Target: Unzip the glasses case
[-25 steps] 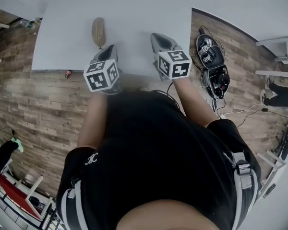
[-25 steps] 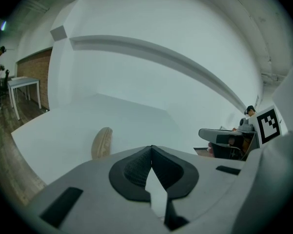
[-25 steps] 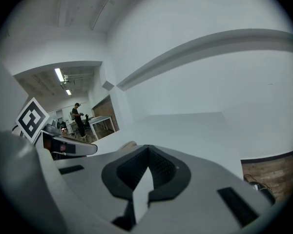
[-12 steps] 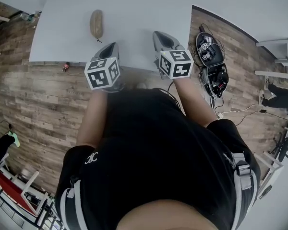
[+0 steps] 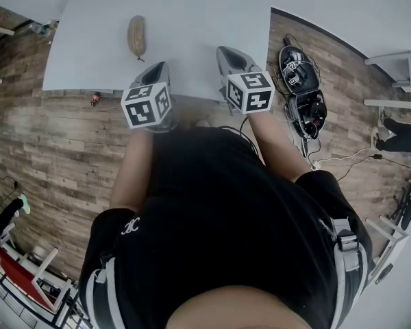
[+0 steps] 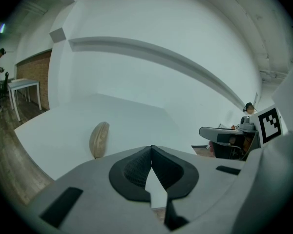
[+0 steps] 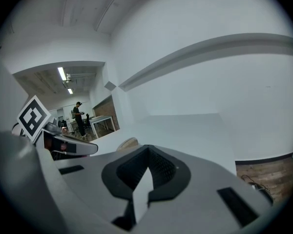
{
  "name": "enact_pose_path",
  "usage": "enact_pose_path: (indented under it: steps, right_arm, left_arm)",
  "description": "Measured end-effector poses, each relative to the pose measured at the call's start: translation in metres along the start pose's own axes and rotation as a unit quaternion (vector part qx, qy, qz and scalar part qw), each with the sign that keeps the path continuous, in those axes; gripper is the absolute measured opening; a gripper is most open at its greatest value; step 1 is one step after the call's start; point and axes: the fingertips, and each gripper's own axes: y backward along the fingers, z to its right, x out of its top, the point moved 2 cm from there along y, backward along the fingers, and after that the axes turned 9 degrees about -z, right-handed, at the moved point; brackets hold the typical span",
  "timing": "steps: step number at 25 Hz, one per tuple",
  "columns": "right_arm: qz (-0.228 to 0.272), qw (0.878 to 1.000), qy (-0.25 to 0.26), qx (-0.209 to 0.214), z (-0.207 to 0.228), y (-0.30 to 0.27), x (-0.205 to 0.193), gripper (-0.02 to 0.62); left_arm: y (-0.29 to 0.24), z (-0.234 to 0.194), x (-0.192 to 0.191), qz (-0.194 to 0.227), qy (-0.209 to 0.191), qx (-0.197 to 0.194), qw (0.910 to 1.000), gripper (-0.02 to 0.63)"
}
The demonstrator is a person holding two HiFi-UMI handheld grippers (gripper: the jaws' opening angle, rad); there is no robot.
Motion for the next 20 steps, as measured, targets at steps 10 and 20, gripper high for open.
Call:
enact_pose_path:
  steps: [10,20]
  right_arm:
    - [-0.008,1.000,-0.002,0.000,0.007,0.004,-0.003,0.012]
    - [-0.014,1.000,0.001,0.005,0.001,-0.006,-0.005,0.012]
  left_arm:
    - [-0.006,0.009,0.003,-0.004,-0.009,-0.001,1.0000,0.005]
    - [-0.010,-0.001,0.004,-0.009,-0.008,-0.001,0.9999,0.004]
